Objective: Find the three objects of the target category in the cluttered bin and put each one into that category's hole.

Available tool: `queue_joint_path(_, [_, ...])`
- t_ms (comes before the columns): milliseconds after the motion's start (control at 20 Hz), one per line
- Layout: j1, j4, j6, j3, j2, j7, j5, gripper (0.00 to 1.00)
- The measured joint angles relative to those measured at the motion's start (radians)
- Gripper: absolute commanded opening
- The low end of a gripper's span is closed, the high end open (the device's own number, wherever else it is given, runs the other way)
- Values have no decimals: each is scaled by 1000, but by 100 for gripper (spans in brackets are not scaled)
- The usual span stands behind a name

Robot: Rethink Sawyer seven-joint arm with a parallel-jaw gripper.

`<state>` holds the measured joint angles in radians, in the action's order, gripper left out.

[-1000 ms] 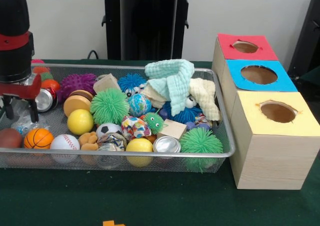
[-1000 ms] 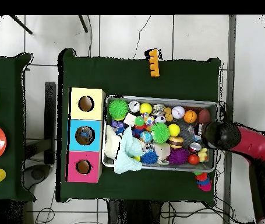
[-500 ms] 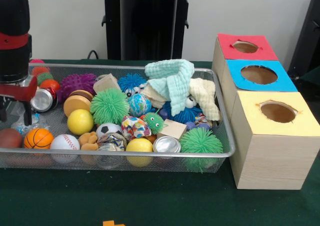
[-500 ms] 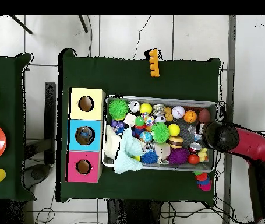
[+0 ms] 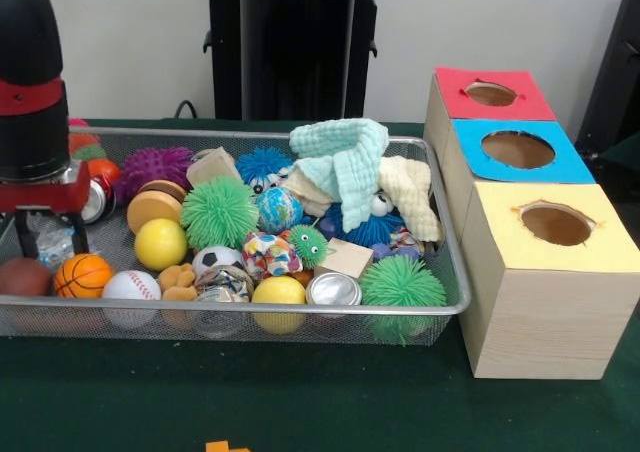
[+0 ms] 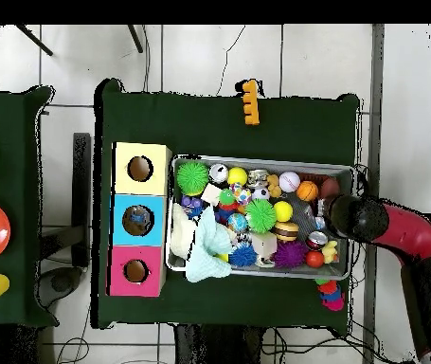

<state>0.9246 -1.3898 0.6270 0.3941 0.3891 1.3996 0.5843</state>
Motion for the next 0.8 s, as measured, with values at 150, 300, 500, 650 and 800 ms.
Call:
queue_joint_path(150, [27,0,57,51,-10,-121,31,100])
queue_joint_path(300, [36,-1,101,85,-20,-220,46,100])
queue_joint_path(500, [40,-2,127,134,-49,-370,69,100])
queue_joint_path(650, [47,-4,126,168,-70,-468,90,100])
queue_joint_path(800, [55,-4,127,188,-83,-556,106,100])
